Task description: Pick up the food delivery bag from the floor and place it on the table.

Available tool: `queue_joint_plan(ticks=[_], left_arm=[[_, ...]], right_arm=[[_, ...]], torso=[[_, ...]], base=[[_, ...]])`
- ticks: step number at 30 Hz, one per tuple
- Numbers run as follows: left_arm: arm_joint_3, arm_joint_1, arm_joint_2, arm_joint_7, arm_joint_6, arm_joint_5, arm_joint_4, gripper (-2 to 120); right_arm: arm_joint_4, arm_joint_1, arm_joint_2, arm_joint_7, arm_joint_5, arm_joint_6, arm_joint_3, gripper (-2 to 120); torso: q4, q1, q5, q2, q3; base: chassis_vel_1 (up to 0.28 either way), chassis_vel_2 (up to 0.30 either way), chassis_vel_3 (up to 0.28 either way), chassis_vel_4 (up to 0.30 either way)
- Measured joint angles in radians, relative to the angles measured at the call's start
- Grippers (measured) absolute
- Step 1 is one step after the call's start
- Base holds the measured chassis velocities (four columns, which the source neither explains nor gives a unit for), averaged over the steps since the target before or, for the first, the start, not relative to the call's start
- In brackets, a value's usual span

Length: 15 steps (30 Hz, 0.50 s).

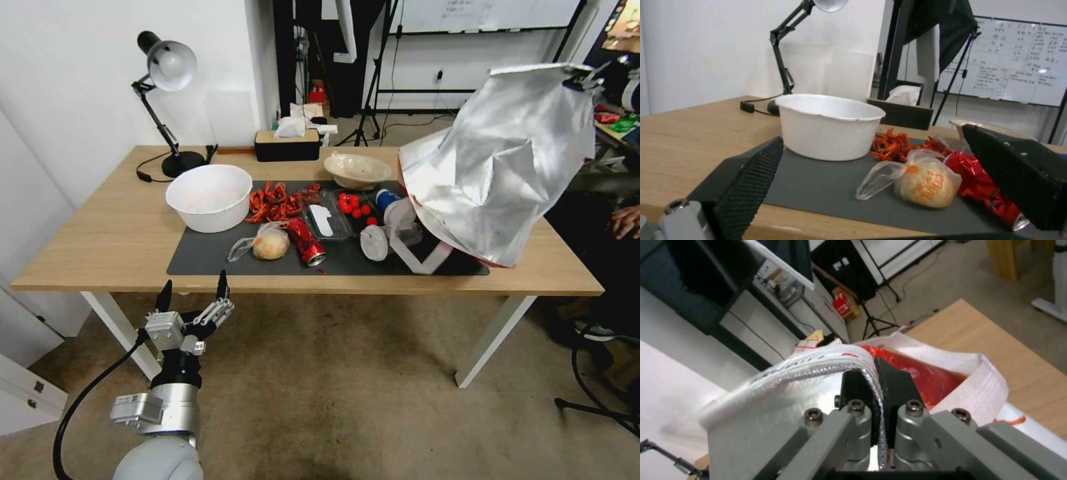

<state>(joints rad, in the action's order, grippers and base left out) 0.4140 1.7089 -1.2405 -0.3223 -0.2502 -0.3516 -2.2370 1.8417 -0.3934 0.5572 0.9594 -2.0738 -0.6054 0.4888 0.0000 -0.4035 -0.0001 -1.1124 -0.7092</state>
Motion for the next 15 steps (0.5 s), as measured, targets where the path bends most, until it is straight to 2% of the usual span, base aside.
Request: queue_joint_plan(ticks=[15], left_arm=[[0.001,0.002,-0.002,0.0,-0.002,0.003,0.002,100]], right_arm=[[-0.063,-0.033,0.063,0.004,0.047,0.0,0.003,0]], torso=[[-0.0001,0.0,0.0001,0.0,0.0]], base=[[0.0,0.0,0.0,0.0]])
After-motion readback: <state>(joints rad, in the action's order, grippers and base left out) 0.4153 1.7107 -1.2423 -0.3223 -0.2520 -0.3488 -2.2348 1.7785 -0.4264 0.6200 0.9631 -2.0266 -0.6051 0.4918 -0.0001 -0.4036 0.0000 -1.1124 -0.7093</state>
